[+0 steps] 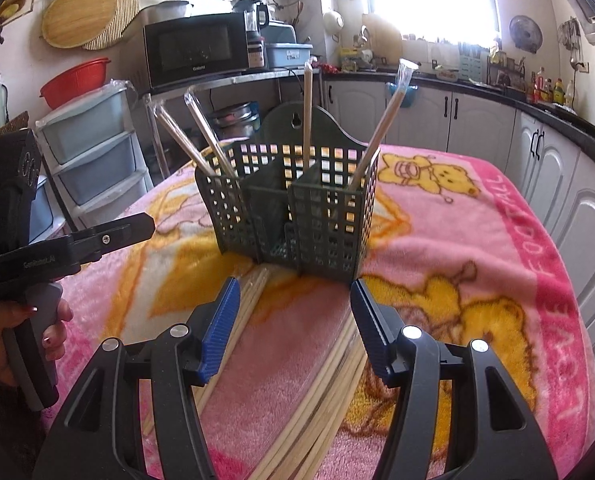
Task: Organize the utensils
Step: 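Lower both open tools onto the chopsticks lying beside the caddy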
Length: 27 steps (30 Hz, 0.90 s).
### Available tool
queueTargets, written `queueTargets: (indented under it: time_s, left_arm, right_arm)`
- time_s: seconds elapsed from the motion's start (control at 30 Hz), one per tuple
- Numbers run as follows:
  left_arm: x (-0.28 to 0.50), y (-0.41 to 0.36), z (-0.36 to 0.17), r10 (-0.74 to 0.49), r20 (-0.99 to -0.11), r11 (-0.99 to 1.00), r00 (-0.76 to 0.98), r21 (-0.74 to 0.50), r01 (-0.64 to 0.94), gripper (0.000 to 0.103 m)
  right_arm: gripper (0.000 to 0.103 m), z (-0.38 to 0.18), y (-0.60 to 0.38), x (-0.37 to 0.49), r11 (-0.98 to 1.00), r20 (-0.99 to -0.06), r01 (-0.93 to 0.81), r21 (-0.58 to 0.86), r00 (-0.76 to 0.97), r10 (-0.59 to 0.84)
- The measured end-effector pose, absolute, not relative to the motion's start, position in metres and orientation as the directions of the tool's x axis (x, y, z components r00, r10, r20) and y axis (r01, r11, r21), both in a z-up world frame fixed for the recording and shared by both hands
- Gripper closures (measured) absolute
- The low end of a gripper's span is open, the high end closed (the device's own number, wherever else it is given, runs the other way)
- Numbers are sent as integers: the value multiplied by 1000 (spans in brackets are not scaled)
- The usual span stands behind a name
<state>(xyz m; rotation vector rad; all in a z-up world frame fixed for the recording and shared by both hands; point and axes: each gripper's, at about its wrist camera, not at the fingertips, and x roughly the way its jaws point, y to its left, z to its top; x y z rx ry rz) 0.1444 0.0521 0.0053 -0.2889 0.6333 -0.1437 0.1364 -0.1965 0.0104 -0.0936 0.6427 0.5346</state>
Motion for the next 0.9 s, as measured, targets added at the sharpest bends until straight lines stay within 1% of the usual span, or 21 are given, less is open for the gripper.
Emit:
queueTargets:
  time_s: [0.13,0.2,0.27,0.3,0.37,0.4,0.47,0.6,0.73,0.77,0.9]
  left_arm:
    - [147,50,-3,-228,-581,950,782,-308,48,11]
    - [149,48,-7,-240,-591,948,770,-313,55,15]
    - [153,46,-11,-253,-604,945,755,-322,59,24]
    - [155,45,-15,-261,-617,943,743,-329,59,26]
    - [160,42,-22,-277,-639,939,717,-339,60,34]
    - [163,41,-25,-284,-648,937,707,-343,62,36]
    - [167,38,-32,-297,-664,934,686,-352,64,47]
    - [178,34,-43,-313,-696,931,647,-360,63,57]
    - [189,32,-48,-295,-724,939,623,-341,49,68]
    - [192,30,-49,-290,-730,941,619,-334,47,70]
    - [205,27,-55,-268,-756,950,597,-311,33,70]
  right_arm:
    - [48,2,-198,140,858,-615,-504,103,646,453]
    - [48,-1,-199,144,860,-627,-498,112,636,449]
    - [49,-6,-201,148,863,-638,-491,122,627,446]
    - [49,-8,-201,151,865,-646,-486,126,621,443]
    - [49,-13,-203,159,869,-664,-477,133,608,435]
    - [49,-15,-204,161,870,-669,-474,133,605,432]
    - [49,-19,-205,168,876,-681,-466,125,601,418]
    - [51,-28,-205,180,881,-703,-464,95,595,390]
    - [52,-31,-202,192,876,-718,-476,77,584,380]
    - [52,-32,-201,195,875,-720,-479,68,583,375]
    - [52,-36,-198,205,868,-736,-494,54,568,369]
